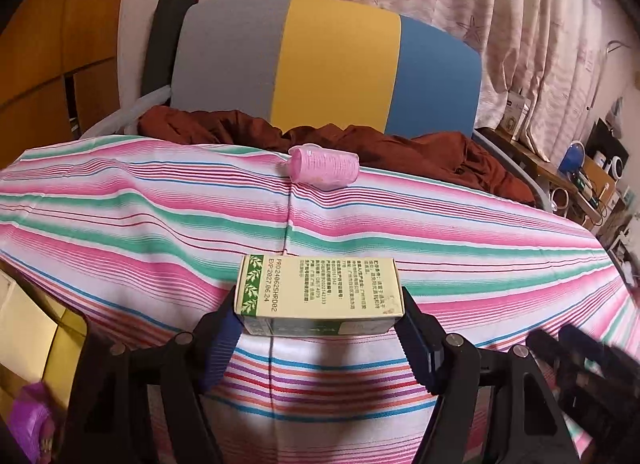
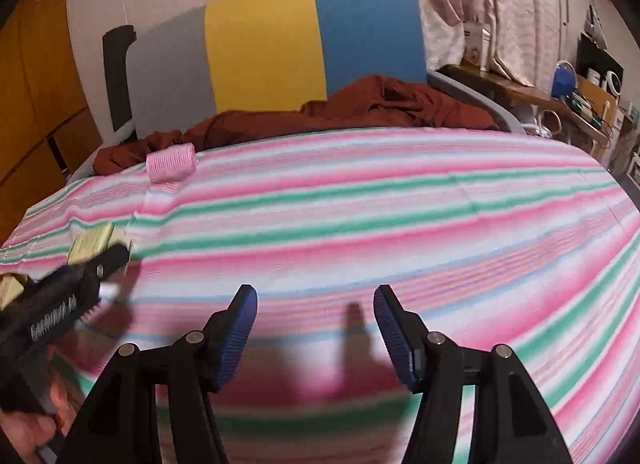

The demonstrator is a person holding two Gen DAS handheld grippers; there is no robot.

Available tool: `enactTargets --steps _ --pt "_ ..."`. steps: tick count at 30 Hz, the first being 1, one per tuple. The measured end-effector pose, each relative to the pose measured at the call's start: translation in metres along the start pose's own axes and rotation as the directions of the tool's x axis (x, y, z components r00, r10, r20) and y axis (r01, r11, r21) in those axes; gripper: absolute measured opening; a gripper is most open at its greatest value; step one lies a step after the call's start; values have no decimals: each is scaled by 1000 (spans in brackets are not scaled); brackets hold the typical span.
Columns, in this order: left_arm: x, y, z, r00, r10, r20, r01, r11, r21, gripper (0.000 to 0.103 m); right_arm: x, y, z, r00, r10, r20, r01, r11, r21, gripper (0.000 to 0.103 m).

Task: Organize objects
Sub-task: 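Hold the green box in the left tool while the right tool grasps the pink hair roller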

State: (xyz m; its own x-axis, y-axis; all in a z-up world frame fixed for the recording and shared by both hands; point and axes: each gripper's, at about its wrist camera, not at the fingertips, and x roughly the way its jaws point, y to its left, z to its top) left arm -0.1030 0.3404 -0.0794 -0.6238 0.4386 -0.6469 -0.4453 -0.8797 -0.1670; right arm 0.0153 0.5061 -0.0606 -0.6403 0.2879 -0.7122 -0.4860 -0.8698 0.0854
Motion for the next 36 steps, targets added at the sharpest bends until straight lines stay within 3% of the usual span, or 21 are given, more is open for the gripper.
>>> enactTargets --steps 5,12,16,18,20,24,29,31,36 --pt "0 2 -1 1000 6 6 -6 1000 -7 72 16 16 49 997 81 6 -81 995 -51 62" --pt "1 11 -2 1000 11 -2 -11 998 -54 73 50 79 111 981 191 3 -185 953 -241 67" --pt "3 13 -1 1000 9 -8 -10 998 -70 73 81 114 134 970 232 -75 -244 930 -274 76" --pt "2 14 -2 1000 9 -6 -9 997 -71 73 100 124 141 948 279 -149 -308 923 -231 84" --pt "3 16 -2 1000 4 -9 -5 997 -78 73 117 136 146 935 295 -197 -336 915 -225 84" --pt "5 18 -1 1000 -4 -15 3 996 -91 73 138 156 144 952 210 -221 -272 914 -302 84" --pt "6 18 -2 1000 -2 -15 1 996 -88 73 155 157 142 948 213 -238 -276 922 -273 83" --pt "6 18 -2 1000 -3 -14 2 996 -88 73 158 153 140 942 234 -239 -292 924 -247 65" --pt "8 18 -2 1000 -2 -14 1 996 -85 73 152 140 131 940 272 -205 -311 932 -188 65"
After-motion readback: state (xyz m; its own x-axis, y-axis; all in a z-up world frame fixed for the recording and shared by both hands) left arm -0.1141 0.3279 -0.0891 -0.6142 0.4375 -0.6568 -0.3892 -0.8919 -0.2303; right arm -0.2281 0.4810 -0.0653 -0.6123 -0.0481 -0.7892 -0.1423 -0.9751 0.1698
